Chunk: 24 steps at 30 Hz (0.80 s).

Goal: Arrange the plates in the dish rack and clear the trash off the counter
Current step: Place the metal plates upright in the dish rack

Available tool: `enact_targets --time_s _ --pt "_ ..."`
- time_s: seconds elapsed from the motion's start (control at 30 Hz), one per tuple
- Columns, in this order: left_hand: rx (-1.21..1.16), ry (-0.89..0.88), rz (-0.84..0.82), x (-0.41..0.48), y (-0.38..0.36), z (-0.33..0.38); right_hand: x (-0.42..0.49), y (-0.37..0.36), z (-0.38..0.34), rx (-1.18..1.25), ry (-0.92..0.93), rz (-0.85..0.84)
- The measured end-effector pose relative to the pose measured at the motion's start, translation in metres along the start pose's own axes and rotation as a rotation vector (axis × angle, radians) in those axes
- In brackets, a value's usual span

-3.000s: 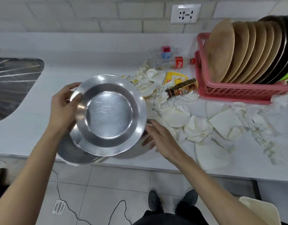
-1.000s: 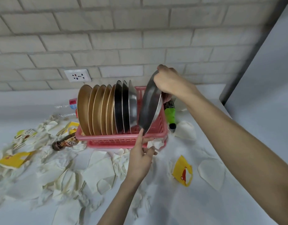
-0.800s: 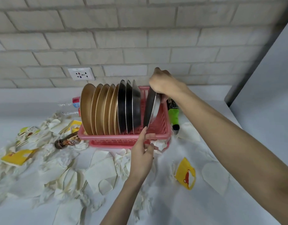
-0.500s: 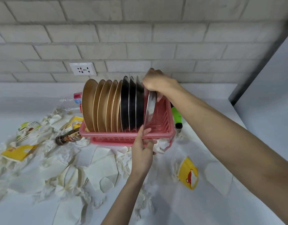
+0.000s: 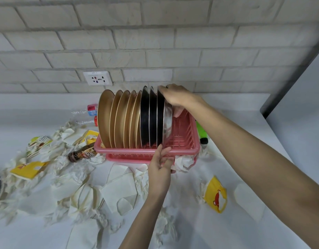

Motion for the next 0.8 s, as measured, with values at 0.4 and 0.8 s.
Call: enact_targets --time_s 0.4,0.8 --pt "0.055 0.020 -0.059 -0.002 0.002 -0.006 -0.010 -0.002 0.020 0.024 0.231 0.171" --pt "0.218 -0.024 -0.224 -0.017 0.004 0.015 -0.082 -0.012 0.050 0.092 0.300 0.297"
Point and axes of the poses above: each hand's wrist, its own x-axis towards the middle knuckle, its own y-axis out of the back of the hand, z = x × y, the point moved 9 cm from there along x, towards the middle knuckle, and after that the axes turned 11 degrees about -z, right-handed, at the moved point
